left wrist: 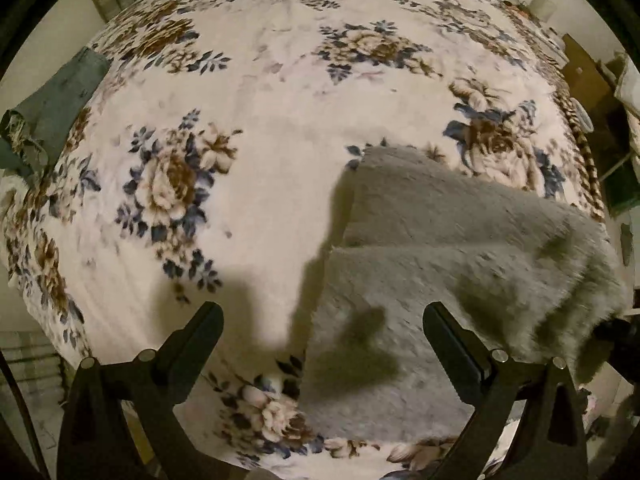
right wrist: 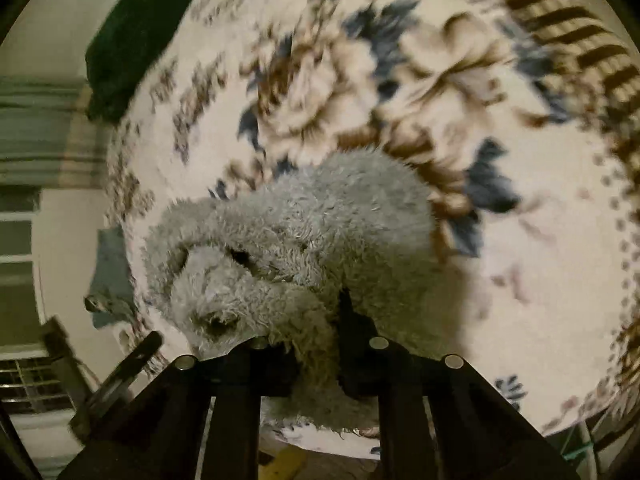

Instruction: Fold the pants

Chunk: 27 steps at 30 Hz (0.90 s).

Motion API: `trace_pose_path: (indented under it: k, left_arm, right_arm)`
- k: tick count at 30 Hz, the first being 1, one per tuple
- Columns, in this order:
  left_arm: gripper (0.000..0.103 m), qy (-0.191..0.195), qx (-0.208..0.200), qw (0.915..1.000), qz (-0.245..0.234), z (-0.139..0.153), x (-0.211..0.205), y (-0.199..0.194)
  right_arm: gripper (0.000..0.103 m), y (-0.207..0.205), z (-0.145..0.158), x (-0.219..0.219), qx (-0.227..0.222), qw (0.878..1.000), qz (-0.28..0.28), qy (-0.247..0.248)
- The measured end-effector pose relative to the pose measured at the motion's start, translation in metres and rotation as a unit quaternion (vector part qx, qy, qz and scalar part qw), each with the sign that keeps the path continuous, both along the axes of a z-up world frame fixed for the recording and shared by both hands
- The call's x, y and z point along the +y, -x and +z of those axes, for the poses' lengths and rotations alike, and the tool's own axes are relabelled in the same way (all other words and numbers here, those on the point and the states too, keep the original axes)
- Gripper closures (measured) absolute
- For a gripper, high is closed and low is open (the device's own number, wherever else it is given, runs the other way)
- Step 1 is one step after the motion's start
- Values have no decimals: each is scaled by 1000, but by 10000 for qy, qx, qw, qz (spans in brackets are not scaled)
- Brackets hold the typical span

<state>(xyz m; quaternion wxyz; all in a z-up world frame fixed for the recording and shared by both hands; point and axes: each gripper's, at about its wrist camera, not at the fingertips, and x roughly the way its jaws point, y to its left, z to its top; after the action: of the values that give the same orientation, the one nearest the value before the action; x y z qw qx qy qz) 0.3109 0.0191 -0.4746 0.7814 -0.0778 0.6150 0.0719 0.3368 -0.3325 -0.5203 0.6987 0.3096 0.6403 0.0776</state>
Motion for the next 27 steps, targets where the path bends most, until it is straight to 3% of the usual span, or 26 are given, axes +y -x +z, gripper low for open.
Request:
trace_pose_path:
  k: [4, 6, 10, 11, 13, 17, 19, 20, 23, 25, 27]
  left_arm:
    - [1, 150, 4, 9999, -71, 0, -3, -5]
    - [1, 182, 15, 9997, -136, -3, -8, -8]
    - [1, 165, 211, 9989, -396, -19, -23, -15]
    - [1, 123, 226, 9986, -461, -21, -26, -16]
    - [1, -9, 199, 9977, -642, -23, -35, -18]
    - [1, -65, 286, 9956, -891, -29, -47, -21]
    - [1, -127, 361, 9947, -958, -34, -51, -21]
    - [1, -112, 396, 9943, -983, -37, -52, -20]
    - [1, -178, 529, 9930, -1044, -46, -56, -18]
    - [1, -148, 596, 9925, -1061, -47, -55, -16]
    - [1, 38, 556, 9933, -1012, -38, -48, -11]
  right_arm:
    - [87, 20, 14, -35, 18, 9983, -568, -130]
    - [87, 21, 7, -48, 139, 9982, -576, 95]
    - [82, 16, -32, -55, 977, 9937, -360, 405]
    - [80, 15, -28, -55, 878, 9946, -399, 378]
    - [63, 16, -4, -48, 487, 9961, -432, 588]
    - [59, 20, 40, -17, -220, 9982, -297, 471]
    - [39, 19, 41, 6, -250, 9983, 61, 523]
    - [38, 19, 34, 16, -150, 9981, 234, 542]
    - [39, 12, -18, 48, 472, 9945, 799, 491]
    - [79, 15, -47, 52, 794, 9905, 858, 731]
    - [83, 26, -40, 29, 770, 9951, 285, 552]
